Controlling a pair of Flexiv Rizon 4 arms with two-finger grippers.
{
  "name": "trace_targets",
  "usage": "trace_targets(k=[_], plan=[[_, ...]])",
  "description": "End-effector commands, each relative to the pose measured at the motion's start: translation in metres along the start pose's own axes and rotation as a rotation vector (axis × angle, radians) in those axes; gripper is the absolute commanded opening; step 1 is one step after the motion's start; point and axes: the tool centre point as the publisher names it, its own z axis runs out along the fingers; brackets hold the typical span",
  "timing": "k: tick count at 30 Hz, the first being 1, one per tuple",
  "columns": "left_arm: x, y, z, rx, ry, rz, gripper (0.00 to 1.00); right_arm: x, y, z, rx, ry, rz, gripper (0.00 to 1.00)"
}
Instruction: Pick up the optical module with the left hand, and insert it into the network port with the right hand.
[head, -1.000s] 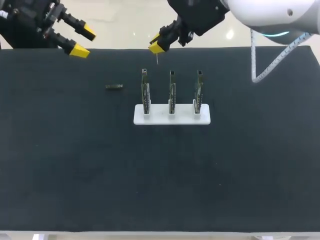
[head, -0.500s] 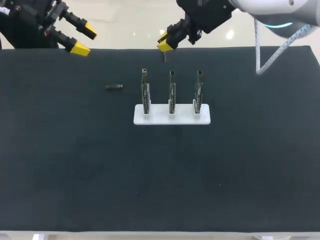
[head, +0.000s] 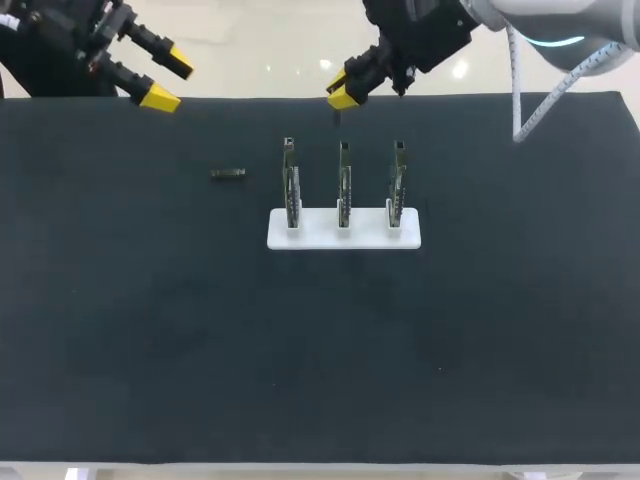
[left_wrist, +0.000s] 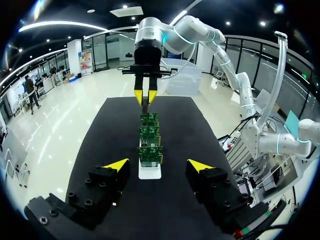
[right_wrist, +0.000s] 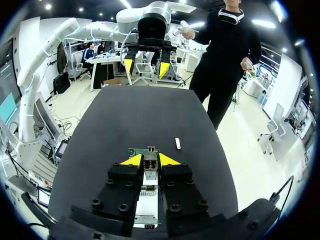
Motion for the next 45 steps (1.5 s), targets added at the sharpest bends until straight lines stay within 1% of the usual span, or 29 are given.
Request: trace_targets(k=[1,13,25,37,45], plan=[[0.000,0.000,0.000,0.001,0.003,-0.001,1.00,0.004,-0.005,0.001,-0.013,-0.008,-0.003,0.00],[0.000,0.000,0.000,0.001,0.003,-0.001,1.00,0.010,-0.010,0.009,-0.032,-0.035,-0.004,0.00],[0.000,0.000,0.000,0.001,0.003,-0.001,1.00,0.018,-0.009,0.013,-0.039,-0.058,-0.010,0.00],[0.000,0.000,0.000,0.001,0.003,-0.001,1.00,0.018,-0.003,0.010,-0.056,-0.070,-0.007,0.00],[0.000,0.000,0.000,0.001,0.003,-0.001,1.00,0.022,0.000,0.007,-0.062,-0.075,-0.015,0.00]])
